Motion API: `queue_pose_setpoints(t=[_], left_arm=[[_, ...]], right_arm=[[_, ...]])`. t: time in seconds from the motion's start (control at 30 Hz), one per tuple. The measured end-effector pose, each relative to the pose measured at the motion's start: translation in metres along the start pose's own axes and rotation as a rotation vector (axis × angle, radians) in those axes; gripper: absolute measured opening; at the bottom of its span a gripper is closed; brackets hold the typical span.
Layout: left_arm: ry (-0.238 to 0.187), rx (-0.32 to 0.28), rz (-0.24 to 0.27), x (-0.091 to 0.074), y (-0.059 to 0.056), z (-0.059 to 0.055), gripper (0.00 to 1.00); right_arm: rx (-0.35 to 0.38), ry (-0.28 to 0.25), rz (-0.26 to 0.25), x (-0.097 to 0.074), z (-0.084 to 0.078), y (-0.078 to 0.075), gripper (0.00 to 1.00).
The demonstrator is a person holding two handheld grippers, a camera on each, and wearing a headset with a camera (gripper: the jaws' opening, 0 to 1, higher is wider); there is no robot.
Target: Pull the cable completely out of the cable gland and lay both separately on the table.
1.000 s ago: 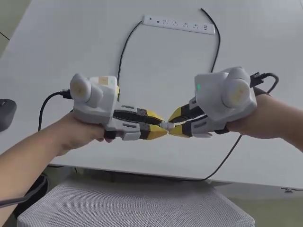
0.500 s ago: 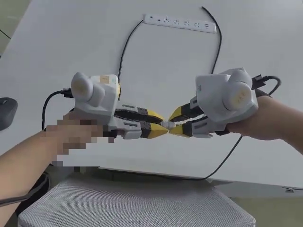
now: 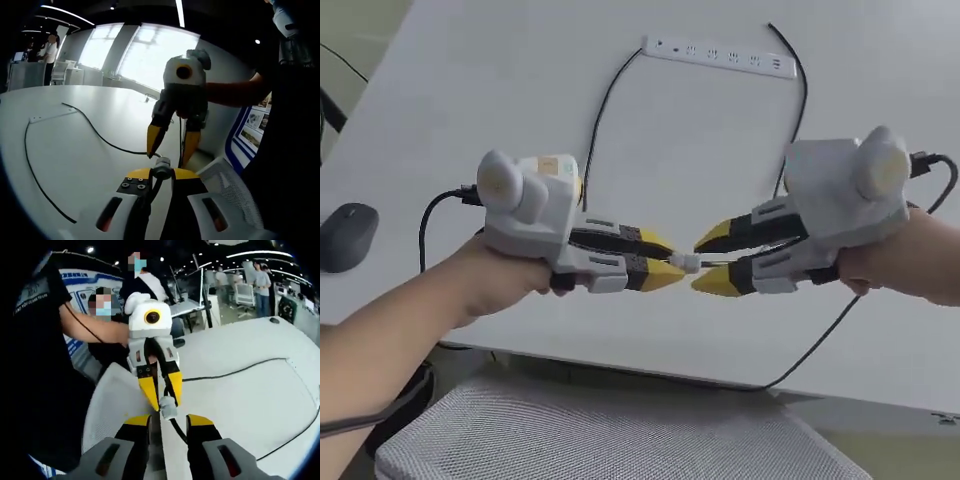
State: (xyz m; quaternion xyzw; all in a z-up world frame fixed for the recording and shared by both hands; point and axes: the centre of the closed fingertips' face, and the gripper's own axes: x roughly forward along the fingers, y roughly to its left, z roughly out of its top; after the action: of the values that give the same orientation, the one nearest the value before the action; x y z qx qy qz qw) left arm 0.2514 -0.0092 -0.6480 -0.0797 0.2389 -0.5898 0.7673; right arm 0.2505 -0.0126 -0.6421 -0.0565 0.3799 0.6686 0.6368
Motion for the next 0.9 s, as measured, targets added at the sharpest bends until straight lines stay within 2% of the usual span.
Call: queue_pose_setpoints(t=[0.03, 0.07, 0.1, 0.17, 0.23, 0.3, 0.43, 0.63, 0.8, 0.9], left_arm=[[0.002, 0.008, 0.003, -0.001, 0.000, 0.000, 0.15], [0.004, 0.015, 0.006, -0.002, 0.001, 0.000, 0.15], [0.004, 0.021, 0.009, -0.003, 0.001, 0.000, 0.15], [0.002, 0.030, 0.011, -0.004, 0.003, 0.000, 0.15], [0.002, 0.044, 0.014, -0.004, 0.004, 0.001, 0.15], [0.004, 0.048, 0.013, -0.004, 0.005, 0.002, 0.15], [0.003, 0.071, 0.006, -0.003, 0.005, 0.007, 0.15], [0.017, 0.114, -0.019, 0.001, 0.002, 0.006, 0.15], [0.027, 0.138, -0.031, 0.003, 0.000, 0.007, 0.14], [0.030, 0.162, -0.042, 0.005, 0.000, 0.008, 0.14]], right_arm=[[0.055, -0.021, 0.020, -0.004, 0.001, -0.005, 0.24], [0.093, -0.016, 0.032, -0.006, -0.001, -0.008, 0.23], [0.142, -0.027, 0.069, -0.009, -0.001, -0.009, 0.21], [0.215, -0.035, 0.102, -0.010, 0.001, -0.011, 0.23], [0.231, -0.056, 0.133, -0.010, 0.005, -0.013, 0.24], [0.273, -0.072, 0.166, -0.010, 0.010, -0.014, 0.21], [0.263, -0.062, 0.189, -0.003, 0.011, -0.012, 0.21], [0.239, -0.032, 0.234, 0.004, 0.008, -0.003, 0.20], [0.254, -0.003, 0.287, 0.007, 0.004, 0.001, 0.18], [0.262, 0.006, 0.301, 0.008, 0.002, 0.001, 0.15]])
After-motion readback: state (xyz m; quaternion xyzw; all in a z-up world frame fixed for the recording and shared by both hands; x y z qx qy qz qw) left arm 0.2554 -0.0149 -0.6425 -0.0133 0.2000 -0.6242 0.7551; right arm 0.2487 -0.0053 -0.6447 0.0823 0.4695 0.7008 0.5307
